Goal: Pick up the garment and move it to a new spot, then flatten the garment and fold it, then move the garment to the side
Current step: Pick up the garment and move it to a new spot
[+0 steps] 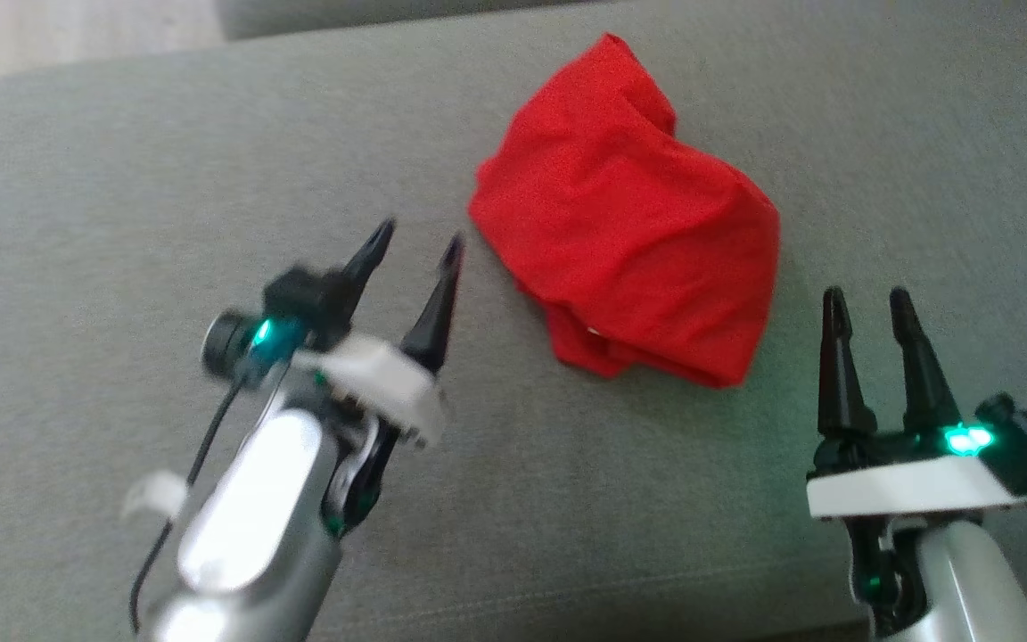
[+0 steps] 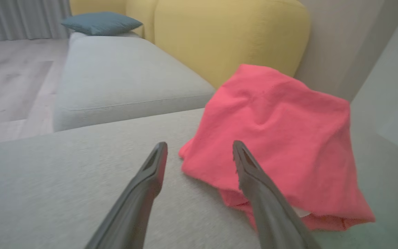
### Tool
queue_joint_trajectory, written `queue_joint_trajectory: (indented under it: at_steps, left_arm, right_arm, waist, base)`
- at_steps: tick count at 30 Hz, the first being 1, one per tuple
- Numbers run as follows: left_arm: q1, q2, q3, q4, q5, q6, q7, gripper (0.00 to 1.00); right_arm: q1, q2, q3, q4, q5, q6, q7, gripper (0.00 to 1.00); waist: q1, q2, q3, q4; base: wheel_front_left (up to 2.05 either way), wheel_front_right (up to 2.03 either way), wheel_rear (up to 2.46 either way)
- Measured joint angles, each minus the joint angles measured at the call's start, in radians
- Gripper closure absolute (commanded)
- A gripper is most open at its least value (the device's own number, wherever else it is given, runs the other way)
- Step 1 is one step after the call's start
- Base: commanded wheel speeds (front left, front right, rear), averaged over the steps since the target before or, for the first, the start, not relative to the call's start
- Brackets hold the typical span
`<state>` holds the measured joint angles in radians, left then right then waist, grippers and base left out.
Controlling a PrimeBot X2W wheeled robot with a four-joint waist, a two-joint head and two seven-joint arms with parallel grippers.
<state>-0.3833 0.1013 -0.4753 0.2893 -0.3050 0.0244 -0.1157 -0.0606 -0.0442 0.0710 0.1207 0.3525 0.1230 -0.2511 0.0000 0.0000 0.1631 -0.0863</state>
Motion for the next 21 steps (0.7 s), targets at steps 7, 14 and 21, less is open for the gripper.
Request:
queue_joint_trajectory:
  at_steps: [7, 14, 21]
  left_arm:
    - [-0.223, -0.037, -0.072, 0.053, -0.030, -0.090, 0.125, 0.00]
    - [-0.359, -0.032, -0.104, 0.134, 0.004, -0.113, 0.200, 0.00]
    - [-0.409, -0.017, -0.127, 0.208, 0.040, -0.102, 0.211, 0.00]
  right_arm:
    - [-0.035, 0.000, 0.016, -0.013, 0.017, 0.000, 0.000, 0.00]
    - [-0.054, 0.000, 0.029, -0.024, 0.035, 0.000, 0.000, 0.00]
    - [-0.062, 0.000, 0.038, -0.029, 0.044, 0.000, 0.000, 0.00]
  waist:
    - [0.0000, 0.0000, 0.087, -0.083]
    - [0.0000, 0.0000, 0.145, -0.145]
    - [0.0000, 0.0000, 0.164, -0.176]
  base:
    - [0.00, 0.00, 0.00]
    - [0.00, 0.00, 0.00]
    - [0.00, 0.00, 0.00]
